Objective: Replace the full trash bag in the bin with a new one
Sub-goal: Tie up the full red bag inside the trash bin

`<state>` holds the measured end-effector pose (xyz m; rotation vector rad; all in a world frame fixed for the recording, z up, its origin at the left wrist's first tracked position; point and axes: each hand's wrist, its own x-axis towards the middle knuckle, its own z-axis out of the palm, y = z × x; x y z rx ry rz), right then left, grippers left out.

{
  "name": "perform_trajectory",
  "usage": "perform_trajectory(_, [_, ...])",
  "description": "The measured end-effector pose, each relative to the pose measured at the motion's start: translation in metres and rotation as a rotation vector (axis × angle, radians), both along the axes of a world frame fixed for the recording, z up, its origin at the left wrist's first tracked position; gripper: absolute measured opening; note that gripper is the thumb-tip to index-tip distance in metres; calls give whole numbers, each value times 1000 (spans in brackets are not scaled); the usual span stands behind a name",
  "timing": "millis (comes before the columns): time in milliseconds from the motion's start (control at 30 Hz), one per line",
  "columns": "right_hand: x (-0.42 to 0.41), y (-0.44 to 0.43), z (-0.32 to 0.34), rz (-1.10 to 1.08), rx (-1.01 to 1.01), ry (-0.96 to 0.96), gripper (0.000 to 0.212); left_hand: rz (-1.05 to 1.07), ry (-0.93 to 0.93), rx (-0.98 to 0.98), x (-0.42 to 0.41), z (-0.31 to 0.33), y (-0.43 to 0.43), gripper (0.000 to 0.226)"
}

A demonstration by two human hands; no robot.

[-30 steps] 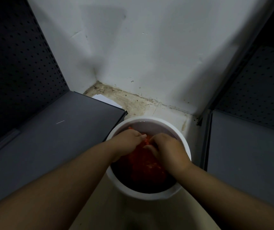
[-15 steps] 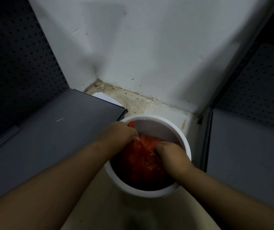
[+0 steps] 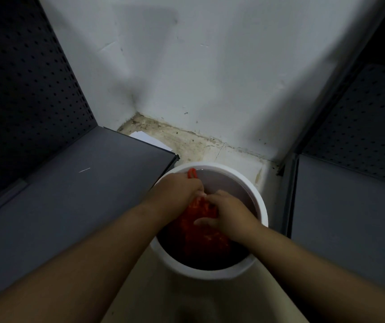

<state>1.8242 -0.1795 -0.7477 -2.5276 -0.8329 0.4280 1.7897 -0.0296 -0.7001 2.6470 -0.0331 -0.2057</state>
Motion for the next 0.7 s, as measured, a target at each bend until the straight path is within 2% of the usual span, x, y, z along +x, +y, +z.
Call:
perform_trajectory(167, [-1,9,-3,-40,31,-40,29,-57,-36,78,5,-4,2,26])
perform_trajectory(300, [1,12,-1,-23,12,-76,21,-84,-100,-24,6,-8,20,23])
perform_trajectory(400, [6,11,0,-27,-5,-71,21,-72,-225,-52,2,-7,44,42])
perform_trajectory(467, [8,10,1,-43,-9,-57,22,-6,-263,7,-2,-7,59,55])
perform_trajectory(567, [9,12,3,-61,-11,-44,21,46,-161,131,-5,-14,70,60])
perform_trajectory(700, [10,12,5,-74,7,-23,16,-94,-29,328,6,-29,69,58])
